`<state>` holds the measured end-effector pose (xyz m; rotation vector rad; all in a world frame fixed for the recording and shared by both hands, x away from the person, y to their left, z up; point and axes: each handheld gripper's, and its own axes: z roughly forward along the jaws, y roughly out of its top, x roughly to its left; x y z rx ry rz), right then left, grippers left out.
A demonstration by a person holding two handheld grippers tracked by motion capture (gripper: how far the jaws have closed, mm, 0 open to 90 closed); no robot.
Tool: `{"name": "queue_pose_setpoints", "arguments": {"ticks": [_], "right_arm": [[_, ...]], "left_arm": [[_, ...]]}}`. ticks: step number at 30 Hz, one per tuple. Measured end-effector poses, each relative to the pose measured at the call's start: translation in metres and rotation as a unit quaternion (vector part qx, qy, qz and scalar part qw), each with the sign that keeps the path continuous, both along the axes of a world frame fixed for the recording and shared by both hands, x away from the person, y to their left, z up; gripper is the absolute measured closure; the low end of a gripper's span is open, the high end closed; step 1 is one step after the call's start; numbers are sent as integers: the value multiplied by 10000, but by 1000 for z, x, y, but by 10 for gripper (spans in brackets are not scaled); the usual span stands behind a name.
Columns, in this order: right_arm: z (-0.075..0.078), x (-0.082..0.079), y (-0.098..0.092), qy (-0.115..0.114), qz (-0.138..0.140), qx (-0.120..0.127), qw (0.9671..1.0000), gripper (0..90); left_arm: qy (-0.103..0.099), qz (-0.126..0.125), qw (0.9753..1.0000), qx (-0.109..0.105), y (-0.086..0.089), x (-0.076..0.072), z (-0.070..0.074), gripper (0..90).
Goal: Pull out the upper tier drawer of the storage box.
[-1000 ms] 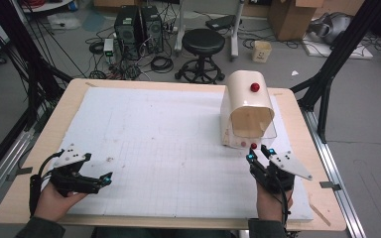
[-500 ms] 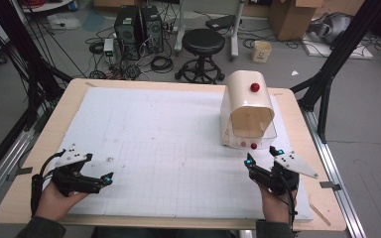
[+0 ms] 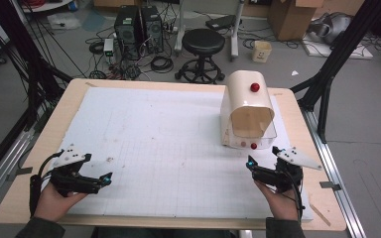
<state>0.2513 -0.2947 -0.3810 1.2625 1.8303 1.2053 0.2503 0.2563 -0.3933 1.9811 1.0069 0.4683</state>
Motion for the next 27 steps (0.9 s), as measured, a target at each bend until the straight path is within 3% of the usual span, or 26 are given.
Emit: {"name": "queue_pose_setpoints", "arguments": {"ticks": [9, 20, 23, 27], "right_arm": [[-12, 10, -4, 318, 185, -117, 9993, 88], [-19, 14, -6, 344, 284, -221, 9988, 87], [-22, 15, -7, 358, 300, -264, 9986, 28], [-26, 15, -7, 400, 344, -251, 9983, 25]], "left_arm": [[-14, 11, 10000, -45, 1, -1, 0, 17], [-24, 13, 10000, -21, 1, -1, 1, 17], [-24, 5, 10000, -20, 1, -1, 1, 17], [-28, 9, 10000, -37, 1, -2, 0, 17]]}}
